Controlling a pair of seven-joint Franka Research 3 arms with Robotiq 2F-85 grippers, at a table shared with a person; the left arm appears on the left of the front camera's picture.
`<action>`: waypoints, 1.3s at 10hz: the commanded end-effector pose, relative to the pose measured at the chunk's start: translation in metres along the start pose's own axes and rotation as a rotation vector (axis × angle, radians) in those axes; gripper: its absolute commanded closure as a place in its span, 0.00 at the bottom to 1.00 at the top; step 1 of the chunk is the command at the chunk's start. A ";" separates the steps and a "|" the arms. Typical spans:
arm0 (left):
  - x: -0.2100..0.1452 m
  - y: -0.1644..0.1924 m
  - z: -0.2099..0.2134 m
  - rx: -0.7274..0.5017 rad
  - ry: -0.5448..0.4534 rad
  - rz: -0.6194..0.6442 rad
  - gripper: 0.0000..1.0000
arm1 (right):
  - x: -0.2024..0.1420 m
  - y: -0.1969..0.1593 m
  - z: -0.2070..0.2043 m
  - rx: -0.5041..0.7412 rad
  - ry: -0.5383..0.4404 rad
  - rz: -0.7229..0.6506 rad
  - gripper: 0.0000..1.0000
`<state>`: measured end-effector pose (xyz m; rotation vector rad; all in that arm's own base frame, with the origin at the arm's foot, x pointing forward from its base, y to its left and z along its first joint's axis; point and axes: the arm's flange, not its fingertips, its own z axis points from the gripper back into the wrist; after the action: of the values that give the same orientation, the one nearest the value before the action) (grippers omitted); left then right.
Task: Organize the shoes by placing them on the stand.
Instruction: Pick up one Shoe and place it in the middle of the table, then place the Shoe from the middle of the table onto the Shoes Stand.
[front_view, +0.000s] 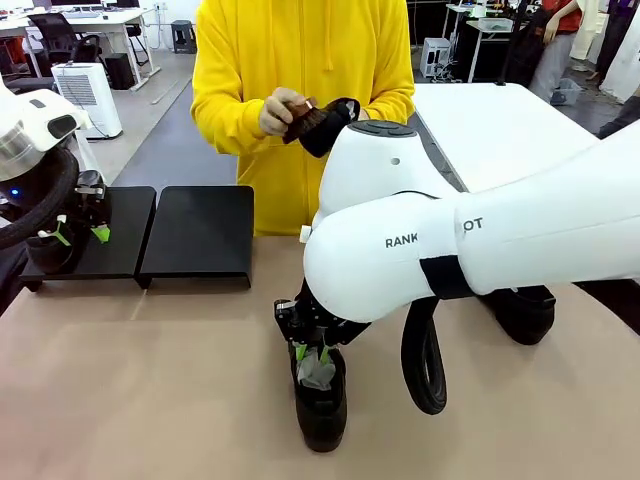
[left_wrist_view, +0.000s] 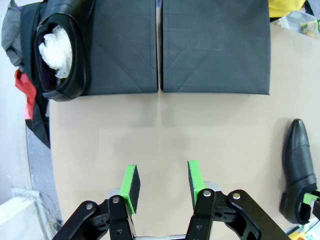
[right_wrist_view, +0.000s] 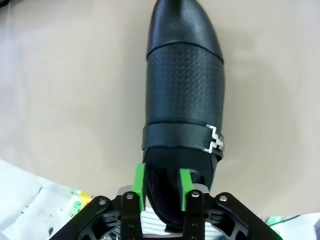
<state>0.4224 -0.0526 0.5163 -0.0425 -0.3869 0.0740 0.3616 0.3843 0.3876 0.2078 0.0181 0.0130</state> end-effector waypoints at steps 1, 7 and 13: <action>0.001 0.001 0.001 -0.002 -0.002 -0.004 0.47 | 0.003 0.005 0.000 0.047 0.022 -0.048 0.19; 0.001 0.001 0.001 -0.002 -0.002 -0.004 0.47 | 0.005 0.001 0.019 0.076 0.007 -0.063 0.00; 0.001 0.001 0.001 -0.002 -0.002 -0.004 0.47 | 0.005 0.001 0.019 0.076 0.007 -0.063 0.00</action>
<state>0.4224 -0.0525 0.5162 -0.0424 -0.3868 0.0742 0.3673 0.3790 0.4041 0.2827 0.0549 -0.0522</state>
